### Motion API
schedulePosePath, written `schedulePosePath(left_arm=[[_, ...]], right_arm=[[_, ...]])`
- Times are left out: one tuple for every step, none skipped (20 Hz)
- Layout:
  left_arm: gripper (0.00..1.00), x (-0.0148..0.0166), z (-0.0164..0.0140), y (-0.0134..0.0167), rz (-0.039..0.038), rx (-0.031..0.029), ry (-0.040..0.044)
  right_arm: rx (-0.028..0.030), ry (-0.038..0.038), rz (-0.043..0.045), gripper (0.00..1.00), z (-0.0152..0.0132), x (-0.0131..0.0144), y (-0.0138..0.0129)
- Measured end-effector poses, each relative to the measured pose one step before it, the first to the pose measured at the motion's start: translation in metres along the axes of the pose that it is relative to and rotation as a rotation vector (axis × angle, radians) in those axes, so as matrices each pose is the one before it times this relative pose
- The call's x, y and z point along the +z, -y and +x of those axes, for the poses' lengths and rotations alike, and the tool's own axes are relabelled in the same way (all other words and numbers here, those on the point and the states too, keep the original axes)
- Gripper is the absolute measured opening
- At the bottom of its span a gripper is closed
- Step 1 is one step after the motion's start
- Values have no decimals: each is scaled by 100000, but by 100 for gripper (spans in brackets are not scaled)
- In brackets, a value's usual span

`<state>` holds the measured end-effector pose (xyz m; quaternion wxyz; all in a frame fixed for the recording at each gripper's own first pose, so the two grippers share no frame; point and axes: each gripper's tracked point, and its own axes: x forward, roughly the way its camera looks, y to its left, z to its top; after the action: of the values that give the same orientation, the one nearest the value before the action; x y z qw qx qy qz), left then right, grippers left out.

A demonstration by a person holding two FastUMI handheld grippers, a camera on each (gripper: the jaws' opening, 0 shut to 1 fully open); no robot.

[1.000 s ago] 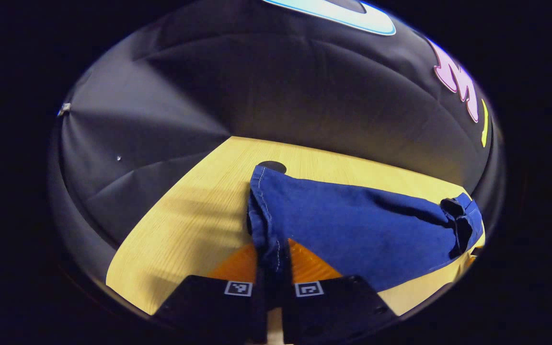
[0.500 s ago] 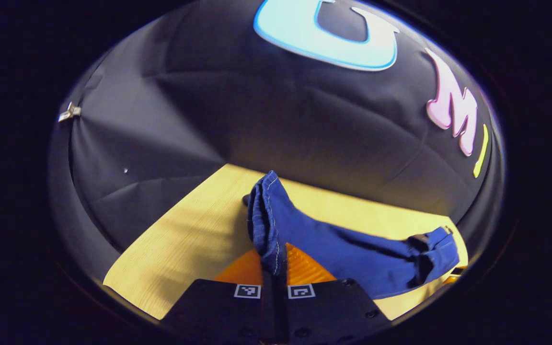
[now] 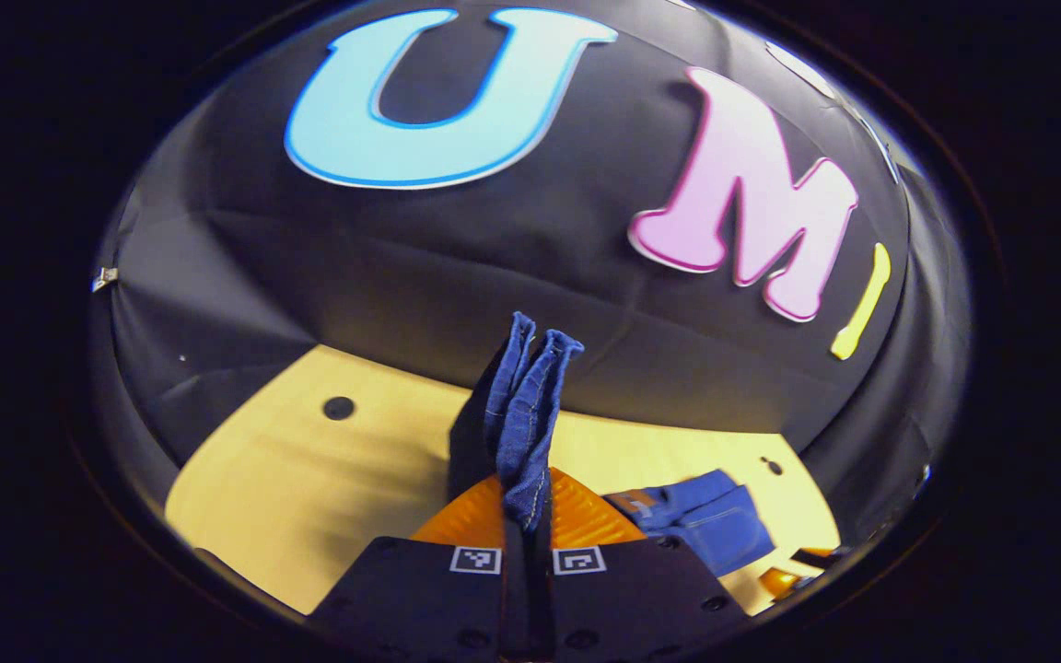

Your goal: Grasp the waist and the cuffs of the jeans and fold them to make the two legs overlap; first hold the waist and fold one-third of the jeans toward the cuffs, then hold the cuffs and fold the remaining one-third in the same direction to finish folding.

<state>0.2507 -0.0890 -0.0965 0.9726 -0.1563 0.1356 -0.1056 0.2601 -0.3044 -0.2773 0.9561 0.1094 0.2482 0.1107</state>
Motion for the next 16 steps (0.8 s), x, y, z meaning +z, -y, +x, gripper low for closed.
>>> schedulePosePath(left_arm=[[6,-167,592,2741,3189,-2874,-179],[6,-49,491,2834,2813,-2324,-886],[6,-54,340,3202,2164,-3279,-1223],[6,-394,531,2708,1501,-2784,-1428],[6,-837,995,2414,1136,-2545,-2454],[6,-1398,1183,2169,791,-2004,-3147],[6,-1621,1228,1798,-589,-1525,-3817],[6,-1749,1748,1150,-196,-936,-3172],[6,-1724,1942,817,937,1033,-4190],[7,-2223,1994,415,2611,3281,-4788],[12,-1970,1266,60,3666,3481,-5843],[13,-1897,944,358,3167,1788,-4871],[19,-1047,736,723,1365,-548,-1777],[24,-660,350,1211,-605,-2311,780],[37,-352,416,1161,-1912,-3530,1341],[49,408,-708,1302,-2655,-4512,1781]], right_arm=[[-1037,728,1600,98,-520,193,899],[-1117,827,1564,98,-560,182,806],[-1797,1024,1546,98,-605,154,1075],[-2093,1711,2240,98,-553,208,1096],[-1577,157,1767,98,-462,-34,930],[-1467,-438,1863,97,-454,-307,771],[-745,-1414,427,97,-480,-478,753],[-300,-604,-1052,98,-116,-464,338],[-954,-543,-1902,98,-164,-408,520],[-237,-851,-1292,98,-373,-422,293],[295,-542,-289,98,-276,-304,98],[398,-167,805,98,-228,-130,-69],[618,46,1371,98,-189,-106,-149],[665,-327,1122,98,-356,-311,-210],[374,-540,56,98,-234,-278,-80],[-251,-413,-702,98,-164,-47,18]])
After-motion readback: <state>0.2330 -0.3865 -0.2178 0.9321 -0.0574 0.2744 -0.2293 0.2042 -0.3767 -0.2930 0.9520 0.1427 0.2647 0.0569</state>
